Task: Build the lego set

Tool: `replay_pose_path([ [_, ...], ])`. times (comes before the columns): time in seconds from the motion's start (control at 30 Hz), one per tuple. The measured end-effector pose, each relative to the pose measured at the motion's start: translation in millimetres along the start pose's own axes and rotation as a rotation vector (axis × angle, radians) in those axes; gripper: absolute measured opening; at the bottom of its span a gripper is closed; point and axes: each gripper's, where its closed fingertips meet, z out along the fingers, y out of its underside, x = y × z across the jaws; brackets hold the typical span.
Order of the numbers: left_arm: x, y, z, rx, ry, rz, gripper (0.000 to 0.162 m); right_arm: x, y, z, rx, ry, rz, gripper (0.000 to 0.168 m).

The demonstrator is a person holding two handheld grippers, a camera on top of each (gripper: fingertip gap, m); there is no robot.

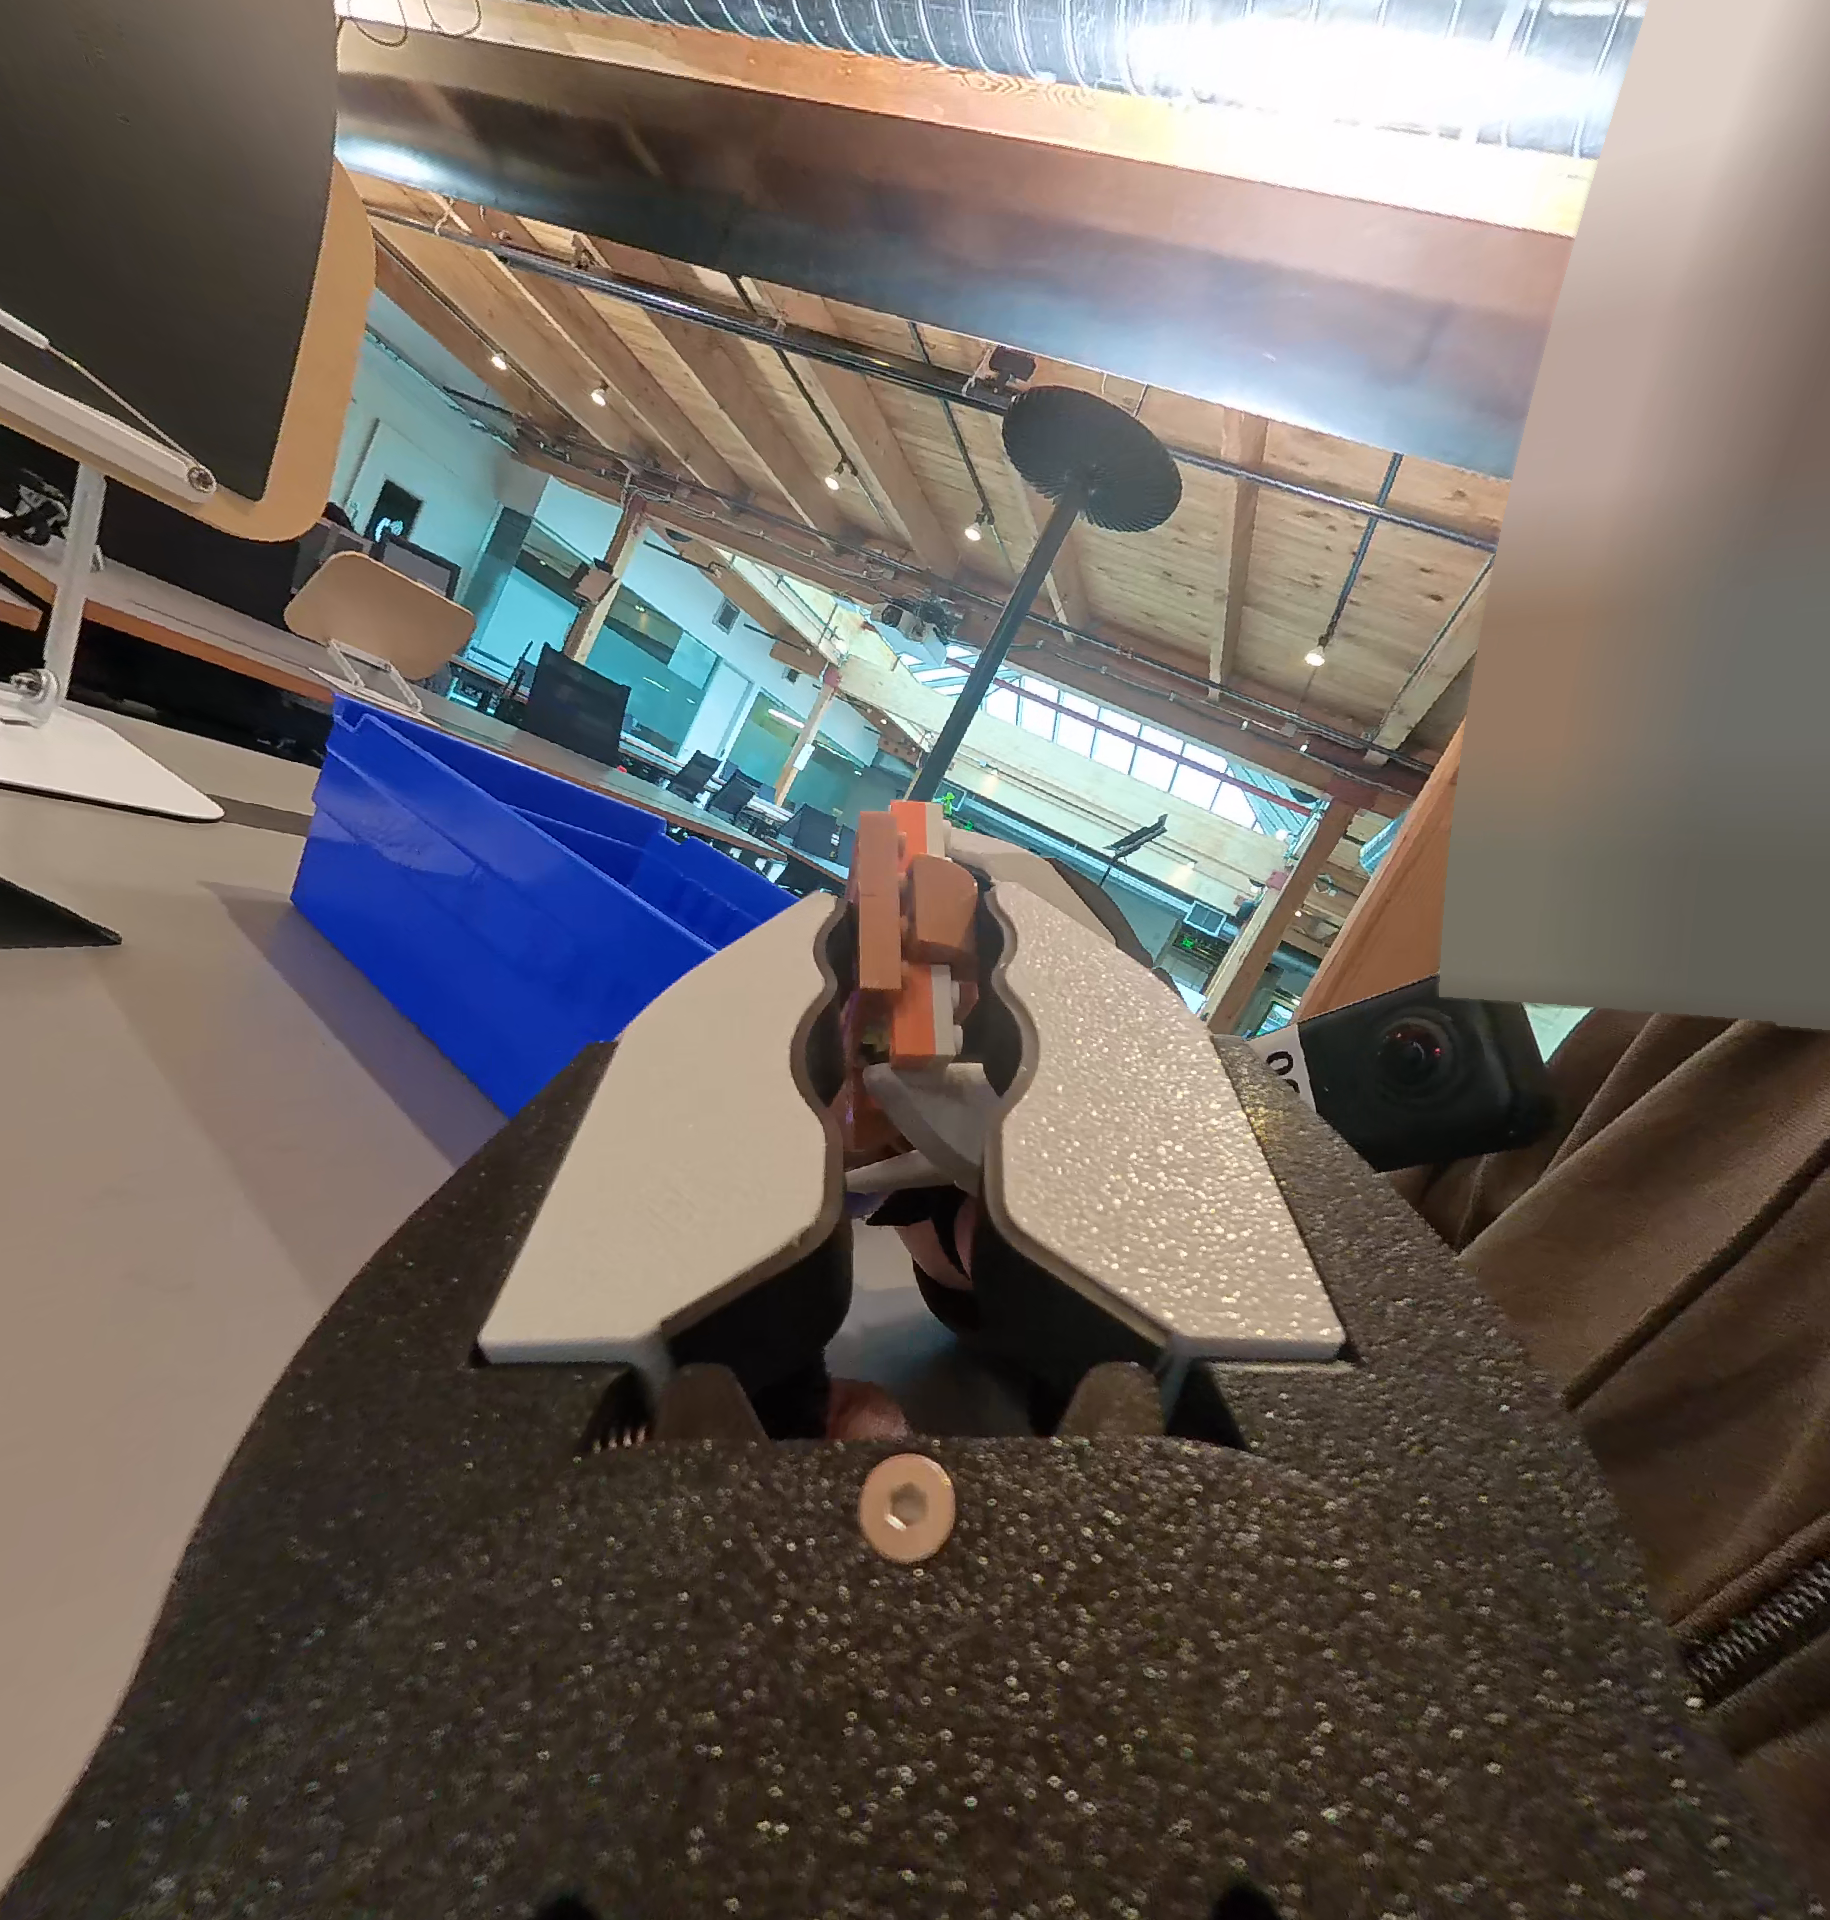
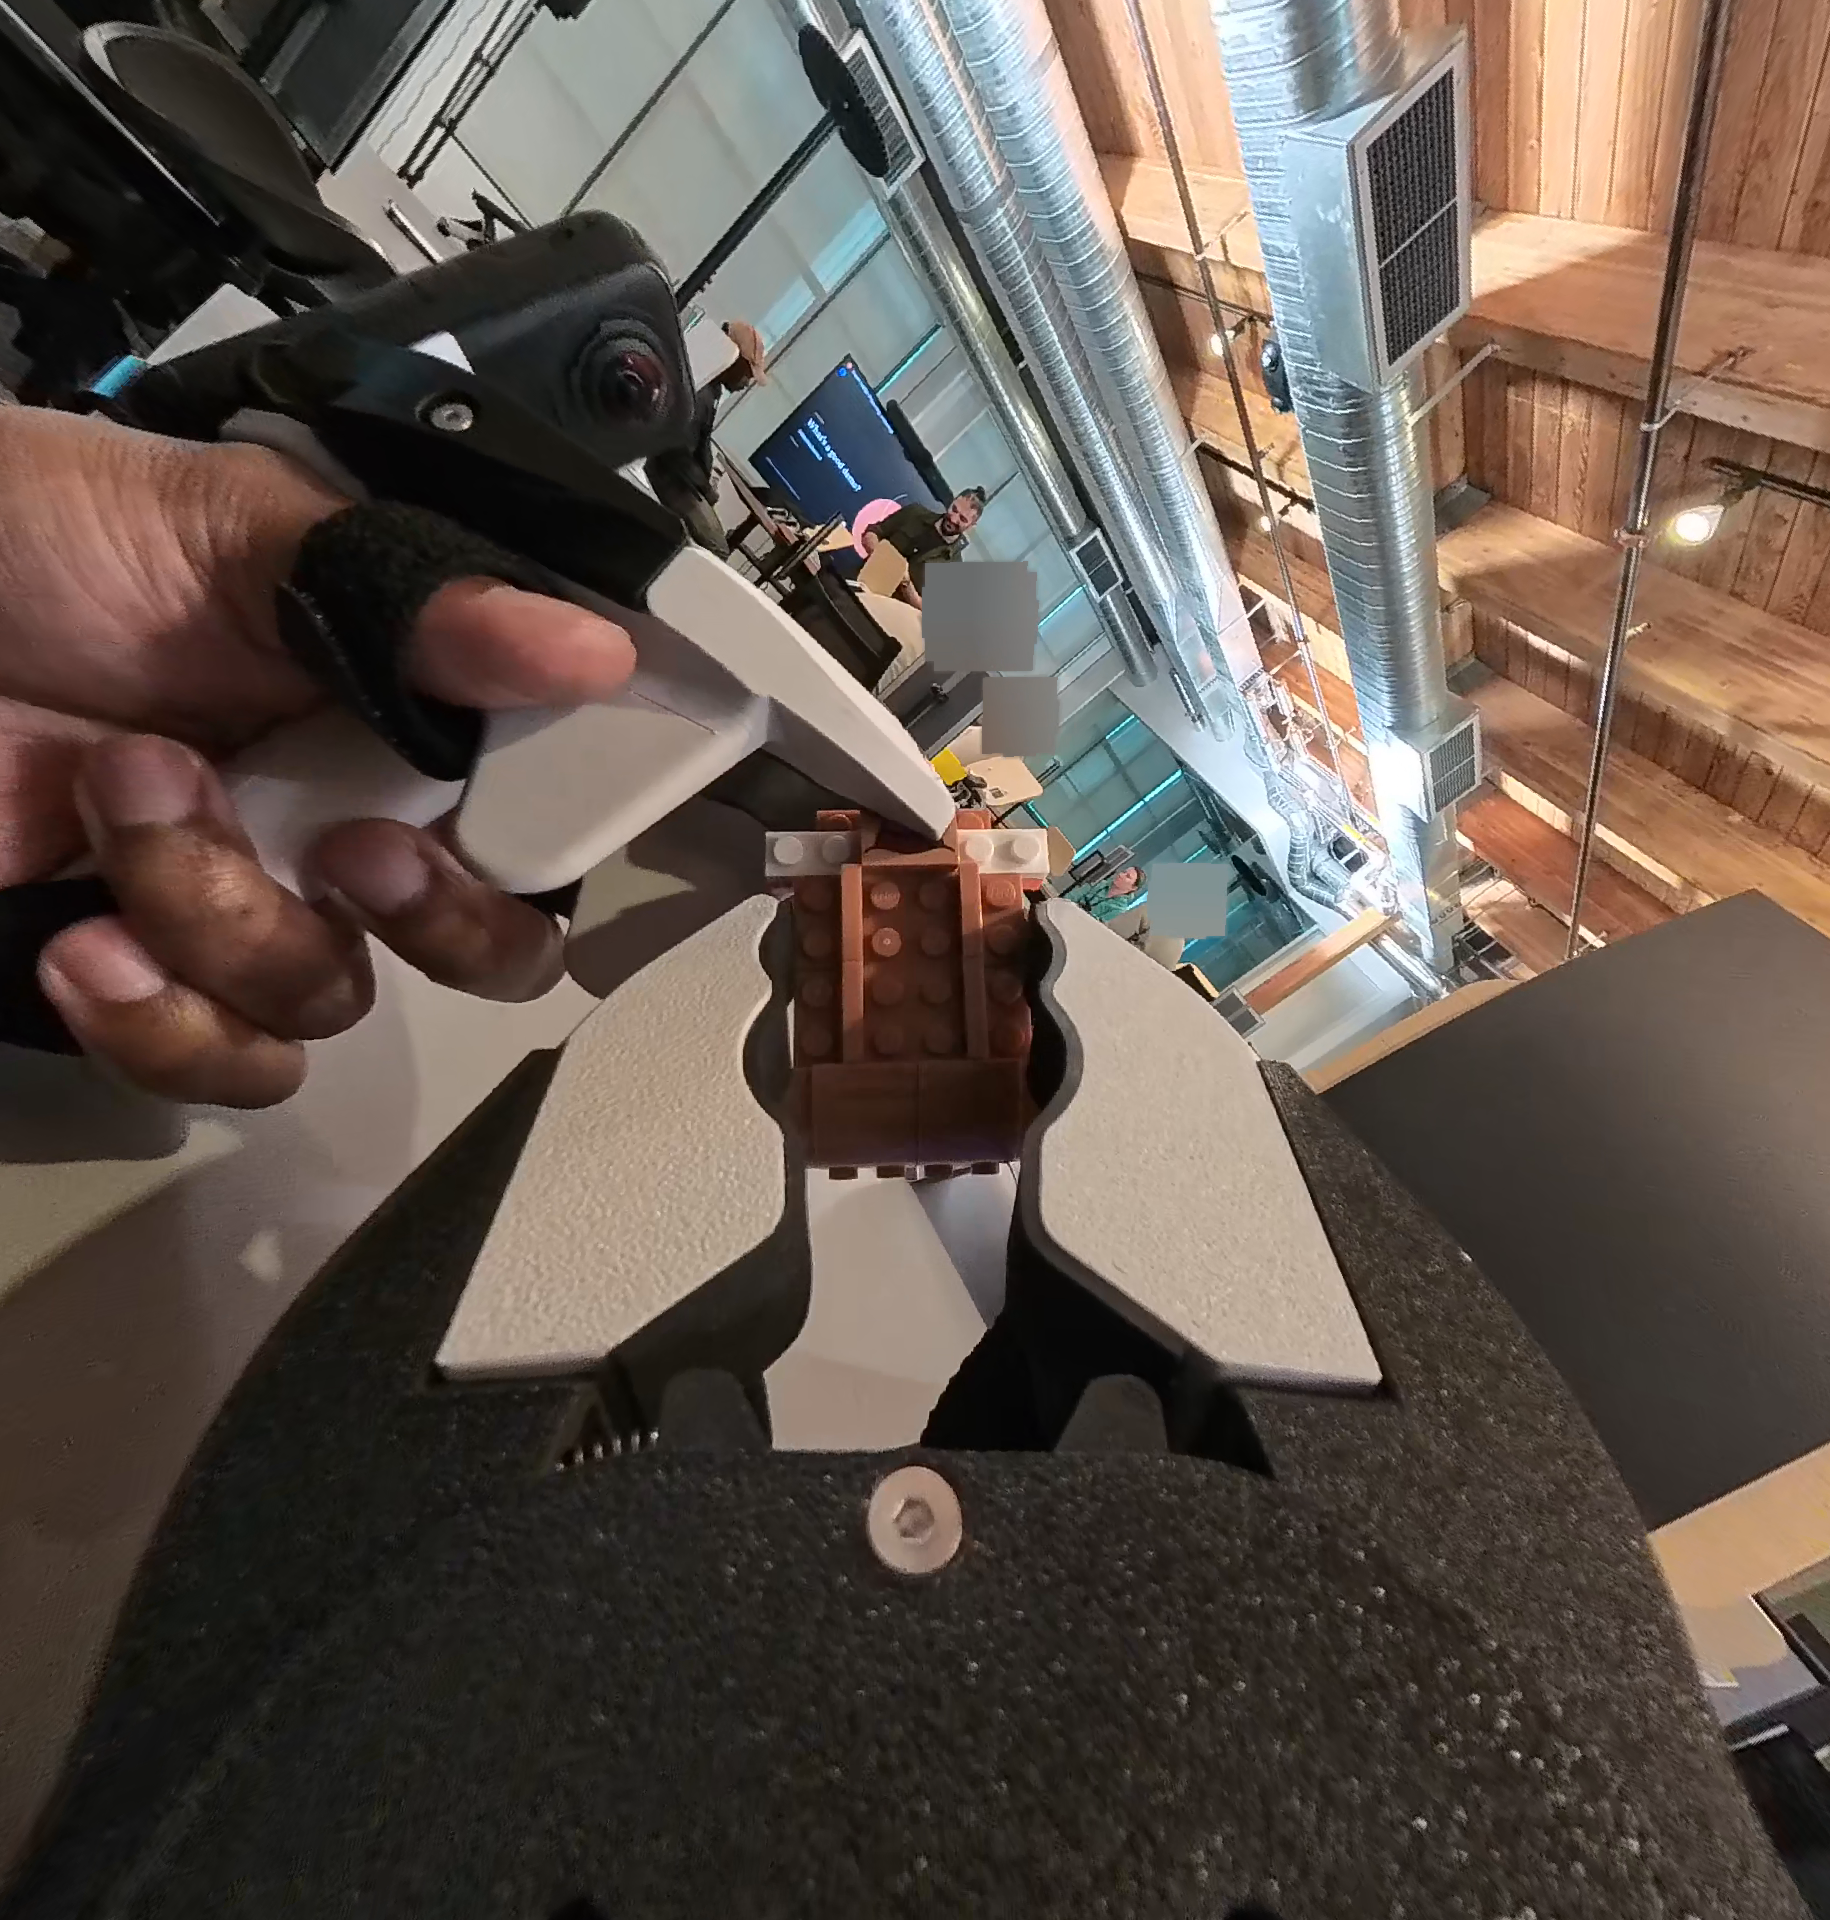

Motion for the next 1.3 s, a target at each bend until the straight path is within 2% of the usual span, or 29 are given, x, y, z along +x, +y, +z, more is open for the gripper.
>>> replay_pose_path([
  [0.5,4,1,1,-0.026,0.01,0.039,0.023,1,-2,-2,0.018,0.012,-0.018,0.042],
  [0.7,3,0,3,-0.021,-0.033,0.077,0.023,3,-1,-2,0.01,0.026,0.003,0.042],
  [0.87,-1,4,4,-0.049,-0.075,0.098,0.035,7,-1,-2,0.017,0.039,0.05,0.042],
  [0.97,-2,7,5,-0.062,-0.084,0.1,0.032,6,0,-1,0.01,0.04,0.054,0.042],
  [1.0,0,7,6,-0.06,-0.08,0.107,0.025,5,2,0,0.004,0.041,0.051,0.042],
  [1.17,-5,7,6,-0.082,-0.119,0.163,0.024,4,7,2,-0.015,0.028,0.089,0.043],
  [1.3,-12,5,4,-0.148,-0.183,0.284,0.023,3,5,0,0.014,-0.028,0.182,0.046],
])
